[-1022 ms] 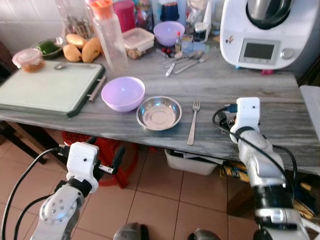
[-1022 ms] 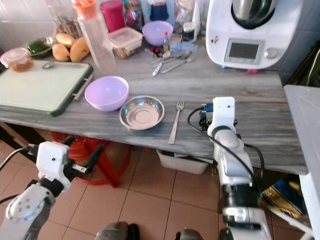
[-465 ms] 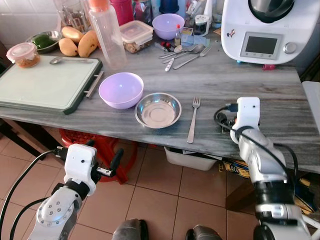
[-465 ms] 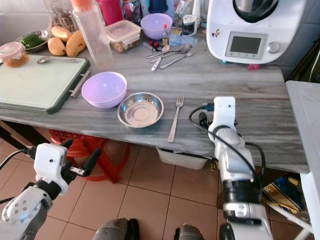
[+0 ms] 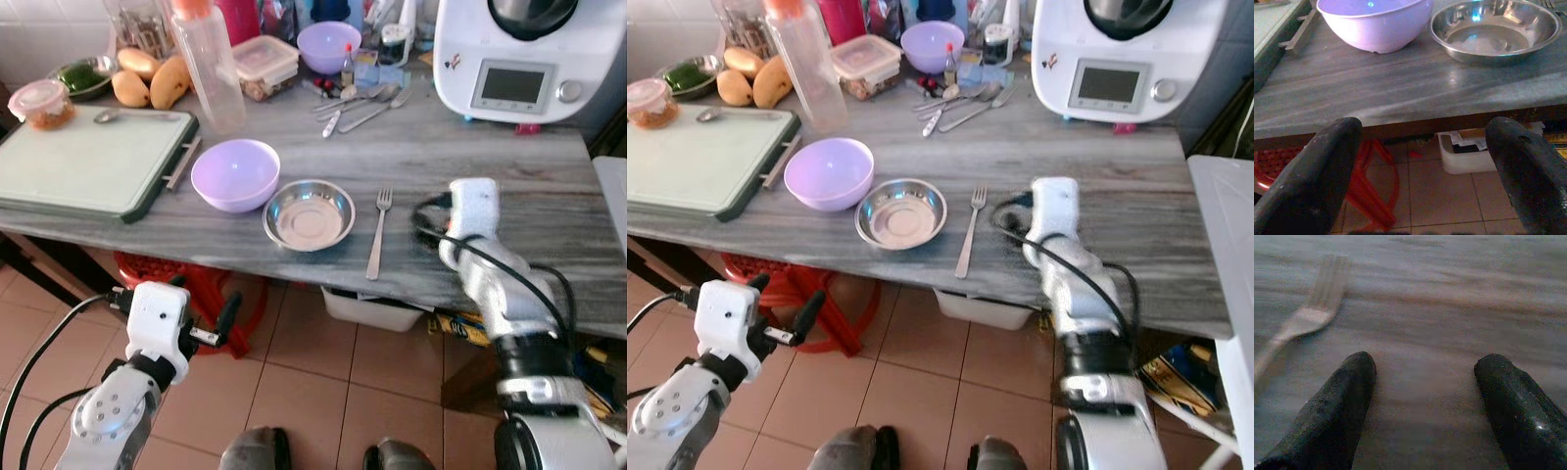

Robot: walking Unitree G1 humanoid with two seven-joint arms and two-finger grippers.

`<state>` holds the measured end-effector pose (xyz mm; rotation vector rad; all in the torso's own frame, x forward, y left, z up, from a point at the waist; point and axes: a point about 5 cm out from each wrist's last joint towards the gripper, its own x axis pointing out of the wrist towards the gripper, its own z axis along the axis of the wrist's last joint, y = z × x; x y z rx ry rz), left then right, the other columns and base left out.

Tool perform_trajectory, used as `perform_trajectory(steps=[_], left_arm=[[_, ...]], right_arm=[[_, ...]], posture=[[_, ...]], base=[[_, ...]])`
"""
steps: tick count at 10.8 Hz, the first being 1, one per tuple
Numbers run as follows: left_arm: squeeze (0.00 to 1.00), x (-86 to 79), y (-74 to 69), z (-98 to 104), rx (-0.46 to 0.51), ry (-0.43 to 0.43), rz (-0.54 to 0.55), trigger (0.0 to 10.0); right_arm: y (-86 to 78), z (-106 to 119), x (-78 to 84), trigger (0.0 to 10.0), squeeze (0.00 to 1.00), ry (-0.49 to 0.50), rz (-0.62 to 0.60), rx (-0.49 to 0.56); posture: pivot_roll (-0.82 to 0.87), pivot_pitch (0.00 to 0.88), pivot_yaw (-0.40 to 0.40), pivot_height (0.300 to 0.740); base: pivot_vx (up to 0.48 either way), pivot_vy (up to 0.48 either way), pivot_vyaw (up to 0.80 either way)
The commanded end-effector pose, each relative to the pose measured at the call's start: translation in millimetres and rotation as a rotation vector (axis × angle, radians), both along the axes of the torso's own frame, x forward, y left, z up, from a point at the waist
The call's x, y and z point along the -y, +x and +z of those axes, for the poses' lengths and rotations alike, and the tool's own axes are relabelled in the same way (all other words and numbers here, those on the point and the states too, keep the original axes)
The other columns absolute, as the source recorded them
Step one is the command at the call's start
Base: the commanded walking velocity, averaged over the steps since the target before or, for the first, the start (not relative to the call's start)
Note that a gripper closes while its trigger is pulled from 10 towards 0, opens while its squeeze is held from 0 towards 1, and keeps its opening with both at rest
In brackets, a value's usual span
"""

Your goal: Setting the table

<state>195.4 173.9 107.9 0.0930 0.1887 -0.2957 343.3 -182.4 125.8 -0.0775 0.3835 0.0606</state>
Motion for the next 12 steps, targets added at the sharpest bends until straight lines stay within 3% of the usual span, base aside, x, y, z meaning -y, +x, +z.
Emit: perform_trajectory(steps=[1,7,12], left_arm=[[0.00,-0.3,0.7,2,0.002,0.011,0.000,10.0],[0.00,0.2,2.3,2,0.000,0.010,0.001,10.0],[0.00,-0.3,1.1,3,-0.004,0.013,0.001,10.0]], right_arm=[[1.6,-1,-9.4,10.0,0.00,-0.001,0.050,-0.016],[5.4,-4,-18.1,10.0,0.00,-0.045,0.117,-0.017],[14.0,0,-38.7,10.0,0.00,-0.040,0.175,0.007]], posture=[[0.07,0.115,0.092,0.740],[0.08,0.110,0.093,0.740],[0.09,0.115,0.093,0.740]], base=[[0.000,0.000,0.00],[0.000,0.000,0.00],[0.000,0.000,0.00]])
